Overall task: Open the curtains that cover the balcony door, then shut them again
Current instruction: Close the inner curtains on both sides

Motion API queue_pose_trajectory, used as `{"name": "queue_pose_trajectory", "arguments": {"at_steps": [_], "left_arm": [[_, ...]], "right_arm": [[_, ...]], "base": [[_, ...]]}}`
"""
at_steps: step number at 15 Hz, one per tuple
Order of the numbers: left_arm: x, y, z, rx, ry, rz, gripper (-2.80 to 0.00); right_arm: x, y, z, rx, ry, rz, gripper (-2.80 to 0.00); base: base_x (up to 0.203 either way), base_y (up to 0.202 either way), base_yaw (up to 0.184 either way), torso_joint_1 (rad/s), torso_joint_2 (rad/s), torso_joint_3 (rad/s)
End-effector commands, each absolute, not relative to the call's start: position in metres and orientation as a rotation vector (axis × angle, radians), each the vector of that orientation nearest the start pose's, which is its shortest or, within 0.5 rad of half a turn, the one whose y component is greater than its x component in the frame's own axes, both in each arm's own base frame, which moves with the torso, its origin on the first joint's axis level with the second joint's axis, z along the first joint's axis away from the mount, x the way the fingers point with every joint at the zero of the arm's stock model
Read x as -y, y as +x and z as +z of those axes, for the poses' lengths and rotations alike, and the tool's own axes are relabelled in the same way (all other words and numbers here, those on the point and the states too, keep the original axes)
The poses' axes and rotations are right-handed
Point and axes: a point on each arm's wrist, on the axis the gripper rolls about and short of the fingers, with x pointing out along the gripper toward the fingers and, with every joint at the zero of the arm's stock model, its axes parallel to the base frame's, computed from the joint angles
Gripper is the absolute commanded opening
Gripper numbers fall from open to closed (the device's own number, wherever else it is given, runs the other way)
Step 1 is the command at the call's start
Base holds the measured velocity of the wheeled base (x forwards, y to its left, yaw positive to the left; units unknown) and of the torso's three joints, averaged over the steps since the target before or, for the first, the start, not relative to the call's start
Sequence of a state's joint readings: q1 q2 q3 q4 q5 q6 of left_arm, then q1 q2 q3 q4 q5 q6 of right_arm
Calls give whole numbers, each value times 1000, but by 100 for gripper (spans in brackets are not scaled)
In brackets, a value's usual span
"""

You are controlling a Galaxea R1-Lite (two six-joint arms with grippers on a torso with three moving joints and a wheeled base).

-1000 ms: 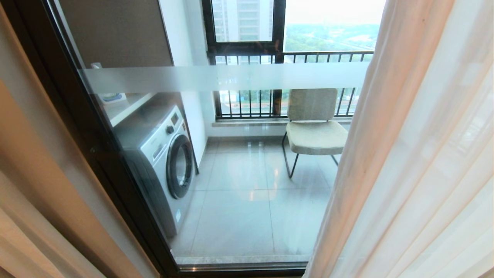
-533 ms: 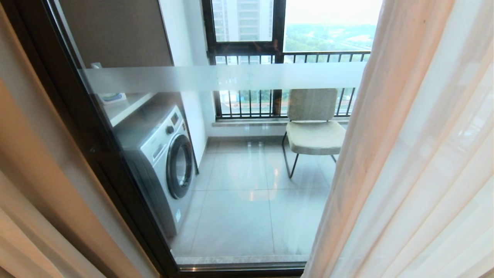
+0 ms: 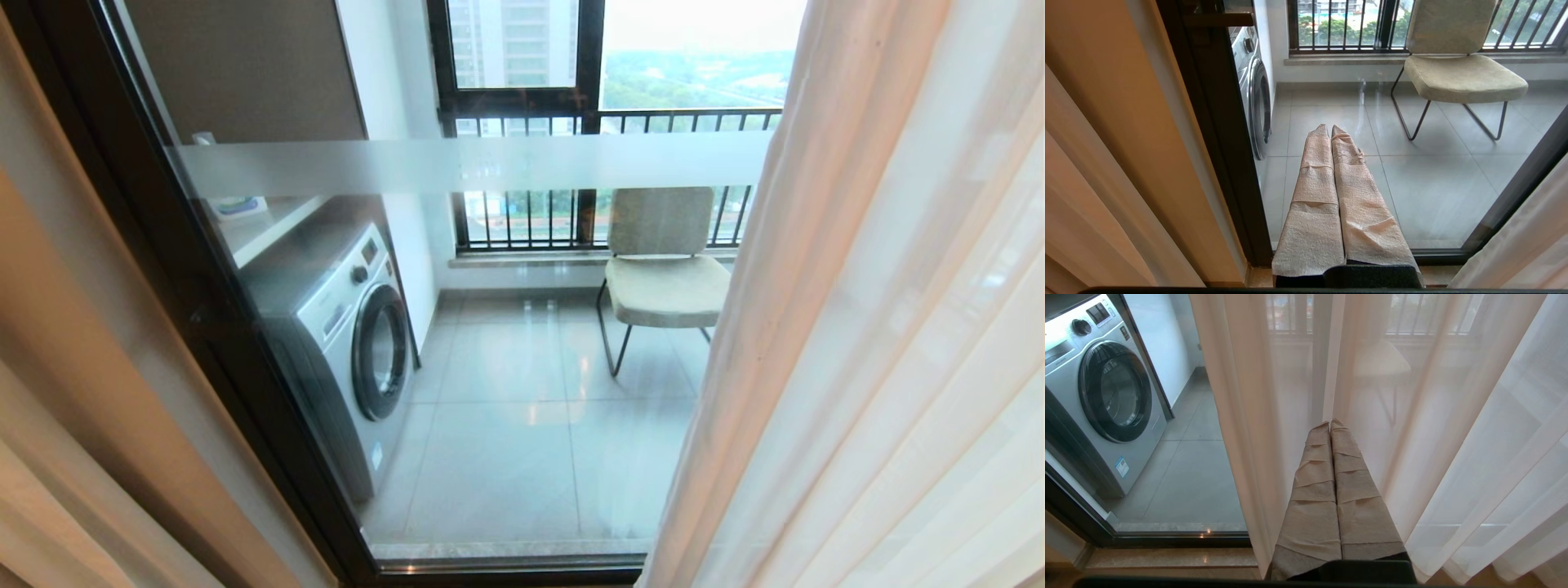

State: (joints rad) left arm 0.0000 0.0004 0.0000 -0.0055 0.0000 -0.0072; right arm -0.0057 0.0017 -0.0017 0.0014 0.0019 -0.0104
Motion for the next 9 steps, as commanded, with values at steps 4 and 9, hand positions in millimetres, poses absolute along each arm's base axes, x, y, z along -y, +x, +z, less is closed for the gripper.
{"name": "queue_pose_trajectory", "arguments": {"at_steps": [4,9], "left_arm": [[0,-23,76,6,-6,0,-280],[0,-23,76,6,-8,0,-280]], "right_arm": [[0,-23,76,-2,-11,-4,-280],[0,-23,76,-2,-11,-3,-280]], "base": [[0,0,0,0,0,0],[0,0,0,0,0,0]]}}
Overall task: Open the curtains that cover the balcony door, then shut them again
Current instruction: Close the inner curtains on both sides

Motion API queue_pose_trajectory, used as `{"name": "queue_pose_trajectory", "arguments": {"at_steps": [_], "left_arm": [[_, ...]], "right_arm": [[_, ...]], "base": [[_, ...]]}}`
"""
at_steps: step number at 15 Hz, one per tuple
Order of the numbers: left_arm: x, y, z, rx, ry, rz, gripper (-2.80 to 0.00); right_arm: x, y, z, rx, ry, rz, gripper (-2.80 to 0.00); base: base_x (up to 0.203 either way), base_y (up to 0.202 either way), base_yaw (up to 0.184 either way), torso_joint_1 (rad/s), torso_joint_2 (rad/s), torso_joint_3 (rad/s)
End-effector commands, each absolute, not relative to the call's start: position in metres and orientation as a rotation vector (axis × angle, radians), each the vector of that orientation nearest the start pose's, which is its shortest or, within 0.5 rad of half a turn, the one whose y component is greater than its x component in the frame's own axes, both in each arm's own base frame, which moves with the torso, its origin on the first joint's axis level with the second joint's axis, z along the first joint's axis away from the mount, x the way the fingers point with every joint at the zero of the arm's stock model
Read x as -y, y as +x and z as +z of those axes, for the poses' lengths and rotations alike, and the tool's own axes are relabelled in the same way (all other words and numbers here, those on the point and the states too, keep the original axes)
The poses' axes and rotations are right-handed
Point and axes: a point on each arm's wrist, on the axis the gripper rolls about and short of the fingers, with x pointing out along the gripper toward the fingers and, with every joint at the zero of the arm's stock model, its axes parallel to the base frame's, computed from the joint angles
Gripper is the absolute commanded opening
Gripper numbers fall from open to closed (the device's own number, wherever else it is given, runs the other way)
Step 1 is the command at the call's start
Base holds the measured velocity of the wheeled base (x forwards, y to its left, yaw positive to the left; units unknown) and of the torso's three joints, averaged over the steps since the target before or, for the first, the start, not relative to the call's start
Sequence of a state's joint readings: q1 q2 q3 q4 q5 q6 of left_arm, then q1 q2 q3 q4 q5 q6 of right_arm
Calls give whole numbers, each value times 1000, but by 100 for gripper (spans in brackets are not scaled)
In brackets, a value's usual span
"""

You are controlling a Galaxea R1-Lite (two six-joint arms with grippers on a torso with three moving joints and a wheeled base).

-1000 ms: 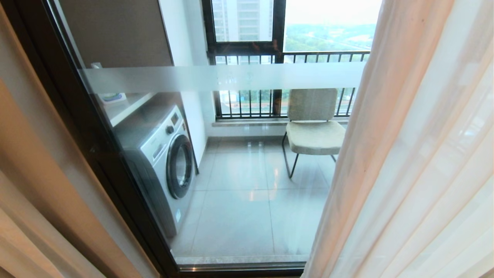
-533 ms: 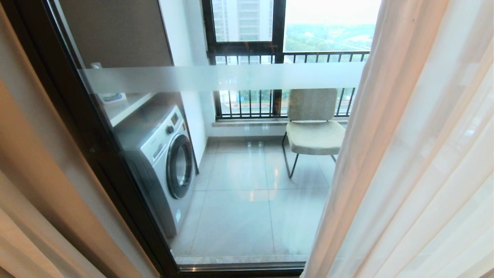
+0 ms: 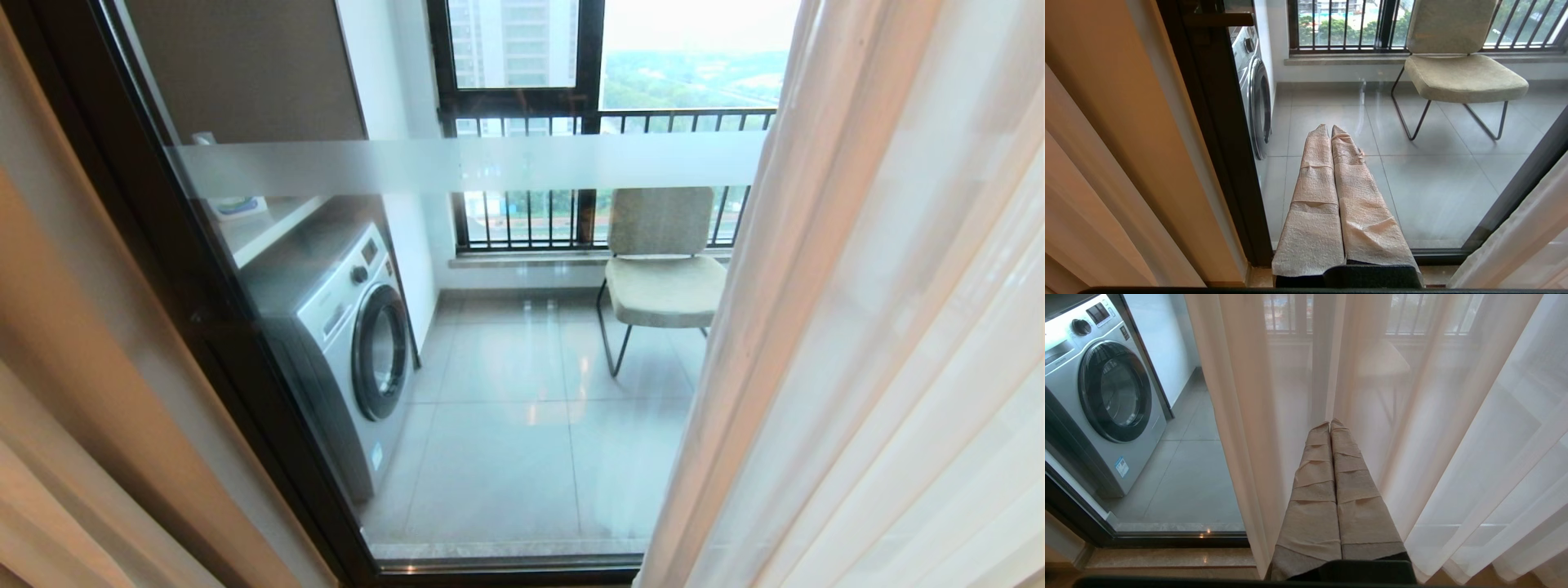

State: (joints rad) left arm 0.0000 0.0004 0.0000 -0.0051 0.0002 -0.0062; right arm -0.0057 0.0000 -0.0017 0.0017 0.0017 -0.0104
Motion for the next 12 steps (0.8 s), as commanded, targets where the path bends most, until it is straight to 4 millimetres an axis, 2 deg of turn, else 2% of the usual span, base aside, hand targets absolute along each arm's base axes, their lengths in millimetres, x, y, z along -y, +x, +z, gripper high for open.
{"name": "queue_pose_trajectory", "arguments": {"at_steps": [1,12], "left_arm": [[0,-23,76,6,-8,0,-280],[0,-23,76,5,-5,3,-280]], "right_arm": [[0,-23,76,-2,-11,-5,-280],[0,-23,76,-2,-11,-3,-280]], "base": [[0,0,0,0,0,0],[0,0,0,0,0,0]]}}
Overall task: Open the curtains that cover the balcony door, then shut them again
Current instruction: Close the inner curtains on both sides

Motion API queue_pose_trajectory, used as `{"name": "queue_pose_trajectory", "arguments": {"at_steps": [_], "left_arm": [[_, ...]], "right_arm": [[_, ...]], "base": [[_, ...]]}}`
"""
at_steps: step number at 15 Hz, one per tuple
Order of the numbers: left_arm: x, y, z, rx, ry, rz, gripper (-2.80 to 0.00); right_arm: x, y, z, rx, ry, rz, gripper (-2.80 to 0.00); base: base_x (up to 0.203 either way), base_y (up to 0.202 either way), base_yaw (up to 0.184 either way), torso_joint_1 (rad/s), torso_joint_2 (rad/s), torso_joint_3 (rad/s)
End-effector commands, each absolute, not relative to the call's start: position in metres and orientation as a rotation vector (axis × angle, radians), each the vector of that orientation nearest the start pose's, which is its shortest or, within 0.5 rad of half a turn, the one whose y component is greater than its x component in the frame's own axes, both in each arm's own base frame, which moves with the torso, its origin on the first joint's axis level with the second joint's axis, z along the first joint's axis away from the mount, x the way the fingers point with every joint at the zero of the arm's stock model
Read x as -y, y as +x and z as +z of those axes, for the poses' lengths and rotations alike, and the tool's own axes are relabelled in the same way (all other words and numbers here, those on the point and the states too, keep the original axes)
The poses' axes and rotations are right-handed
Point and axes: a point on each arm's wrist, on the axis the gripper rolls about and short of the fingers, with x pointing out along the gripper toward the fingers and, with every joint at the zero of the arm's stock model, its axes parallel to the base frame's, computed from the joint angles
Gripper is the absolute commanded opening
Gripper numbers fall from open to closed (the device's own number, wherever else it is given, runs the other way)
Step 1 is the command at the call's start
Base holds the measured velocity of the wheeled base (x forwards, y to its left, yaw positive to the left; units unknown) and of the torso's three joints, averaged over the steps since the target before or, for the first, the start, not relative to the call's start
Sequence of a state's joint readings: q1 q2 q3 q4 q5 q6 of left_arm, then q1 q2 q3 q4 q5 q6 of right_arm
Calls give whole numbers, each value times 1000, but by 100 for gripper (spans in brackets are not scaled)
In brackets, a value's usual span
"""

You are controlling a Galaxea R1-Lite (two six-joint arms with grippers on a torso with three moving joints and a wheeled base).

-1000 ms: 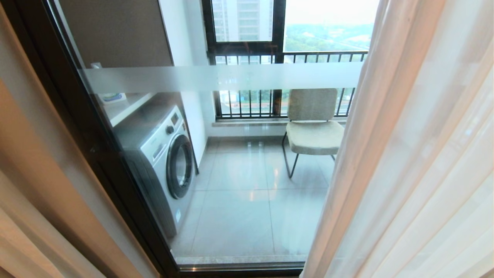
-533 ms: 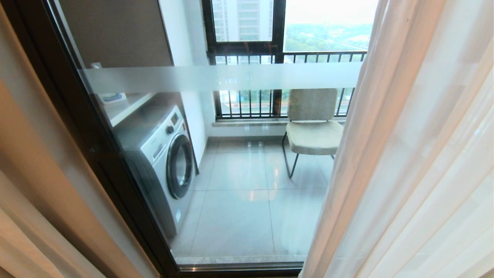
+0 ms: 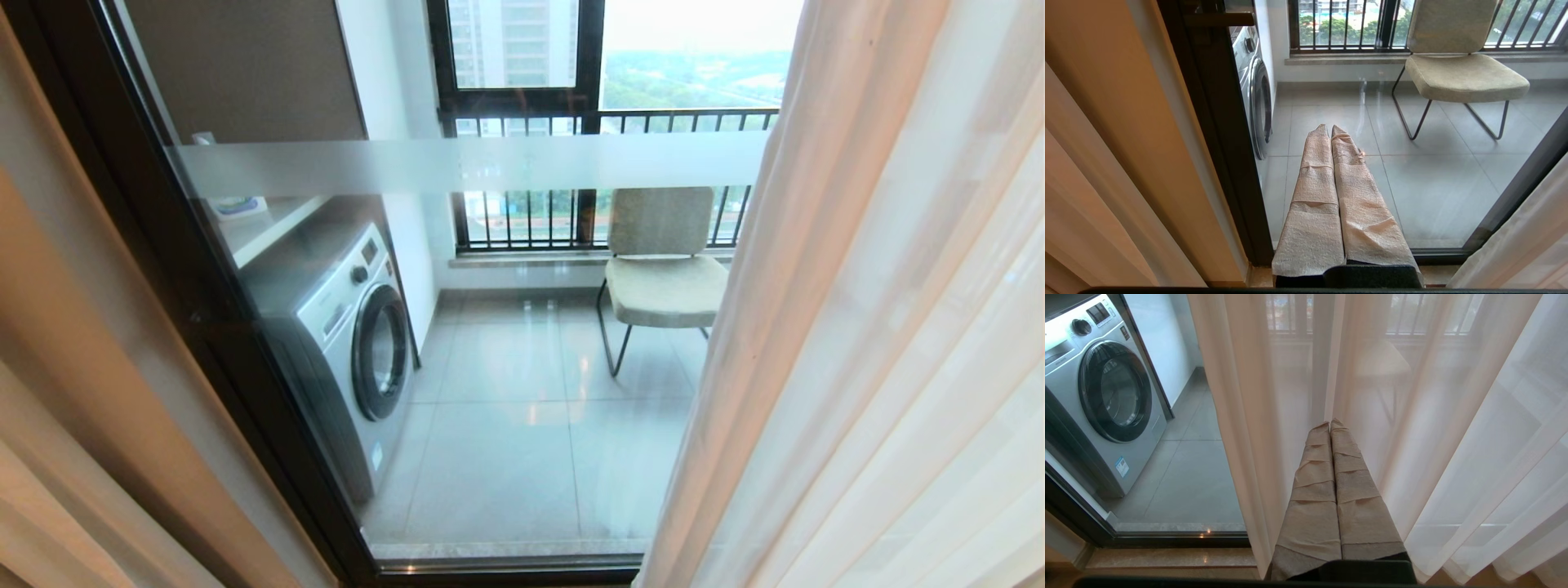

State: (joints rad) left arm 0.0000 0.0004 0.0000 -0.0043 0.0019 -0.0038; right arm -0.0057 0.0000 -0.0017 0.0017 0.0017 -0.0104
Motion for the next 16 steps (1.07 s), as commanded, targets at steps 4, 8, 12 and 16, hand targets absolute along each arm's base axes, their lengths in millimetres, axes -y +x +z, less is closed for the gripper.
{"name": "queue_pose_trajectory", "arguments": {"at_steps": [4,8,12,16], "left_arm": [[0,-23,76,5,-6,3,-280],[0,-23,76,6,-8,3,-280],[0,-23,76,6,-8,3,-280],[0,-23,76,6,-8,3,-280]], "right_arm": [[0,-23,76,-2,-11,-5,-280],[0,-23,76,-2,-11,-4,-280],[0,-23,76,-2,-11,-4,-280],[0,-23,76,-2,-11,-3,-280]], "base": [[0,0,0,0,0,0],[1,14,-3,1,1,1],[1,162,-1,1,3,5],[0,190,0,2,2,0]]}}
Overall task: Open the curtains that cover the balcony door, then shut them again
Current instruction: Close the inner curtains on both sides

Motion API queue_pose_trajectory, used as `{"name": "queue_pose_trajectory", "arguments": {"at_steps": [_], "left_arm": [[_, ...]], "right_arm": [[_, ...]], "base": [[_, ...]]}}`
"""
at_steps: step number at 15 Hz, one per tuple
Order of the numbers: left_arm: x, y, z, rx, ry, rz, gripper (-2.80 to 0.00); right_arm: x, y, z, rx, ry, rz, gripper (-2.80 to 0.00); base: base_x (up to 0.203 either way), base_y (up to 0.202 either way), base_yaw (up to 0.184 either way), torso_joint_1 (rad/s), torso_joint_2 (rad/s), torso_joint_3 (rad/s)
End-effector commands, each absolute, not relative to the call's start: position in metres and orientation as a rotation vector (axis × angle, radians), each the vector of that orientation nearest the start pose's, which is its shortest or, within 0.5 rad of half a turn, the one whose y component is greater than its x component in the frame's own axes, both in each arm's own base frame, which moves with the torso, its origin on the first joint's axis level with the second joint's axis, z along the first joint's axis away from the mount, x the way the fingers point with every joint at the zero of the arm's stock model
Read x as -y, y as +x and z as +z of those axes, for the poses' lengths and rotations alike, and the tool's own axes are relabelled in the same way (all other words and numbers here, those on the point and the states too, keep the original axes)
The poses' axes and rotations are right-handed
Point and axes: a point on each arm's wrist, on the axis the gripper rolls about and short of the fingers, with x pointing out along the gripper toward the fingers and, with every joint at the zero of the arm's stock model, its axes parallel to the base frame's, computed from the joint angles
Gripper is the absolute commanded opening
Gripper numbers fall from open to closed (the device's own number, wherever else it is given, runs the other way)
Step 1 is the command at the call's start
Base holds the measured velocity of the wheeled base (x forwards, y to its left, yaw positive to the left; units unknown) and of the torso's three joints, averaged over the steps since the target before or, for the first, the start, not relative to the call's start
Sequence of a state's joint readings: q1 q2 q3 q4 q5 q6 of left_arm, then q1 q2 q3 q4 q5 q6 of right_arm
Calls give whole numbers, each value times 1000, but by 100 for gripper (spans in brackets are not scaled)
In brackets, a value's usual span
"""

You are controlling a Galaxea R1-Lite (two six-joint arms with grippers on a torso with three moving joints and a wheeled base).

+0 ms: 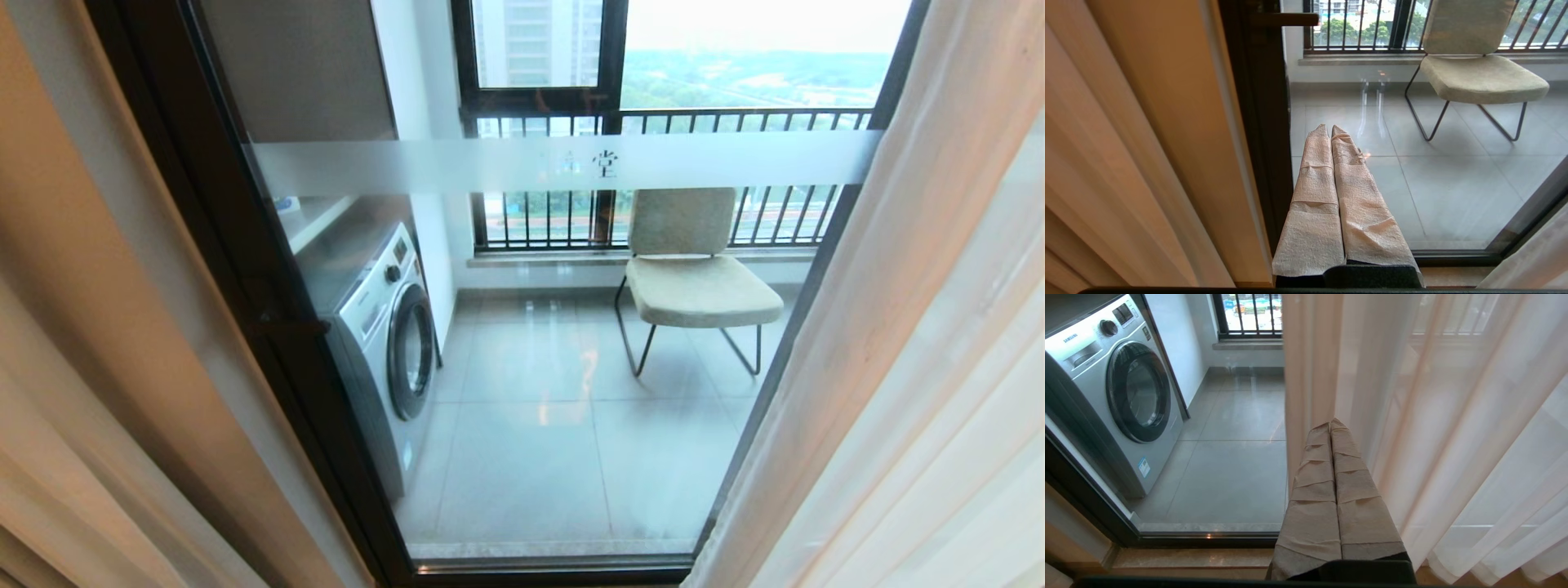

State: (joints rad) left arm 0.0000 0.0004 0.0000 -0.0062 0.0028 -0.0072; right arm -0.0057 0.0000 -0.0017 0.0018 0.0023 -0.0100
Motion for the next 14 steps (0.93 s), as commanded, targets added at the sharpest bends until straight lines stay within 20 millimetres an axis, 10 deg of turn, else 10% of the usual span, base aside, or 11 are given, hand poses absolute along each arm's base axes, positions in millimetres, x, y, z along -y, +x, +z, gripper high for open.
{"name": "queue_pose_trajectory", "arguments": {"at_steps": [1,14], "left_arm": [[0,-23,76,6,-8,3,-280],[0,-23,76,5,-6,3,-280]], "right_arm": [[0,-23,76,-2,-11,-3,-280],[0,-23,76,-2,-11,-3,-280]], "base": [[0,188,-2,6,-2,3],[0,133,0,2,1,2]]}}
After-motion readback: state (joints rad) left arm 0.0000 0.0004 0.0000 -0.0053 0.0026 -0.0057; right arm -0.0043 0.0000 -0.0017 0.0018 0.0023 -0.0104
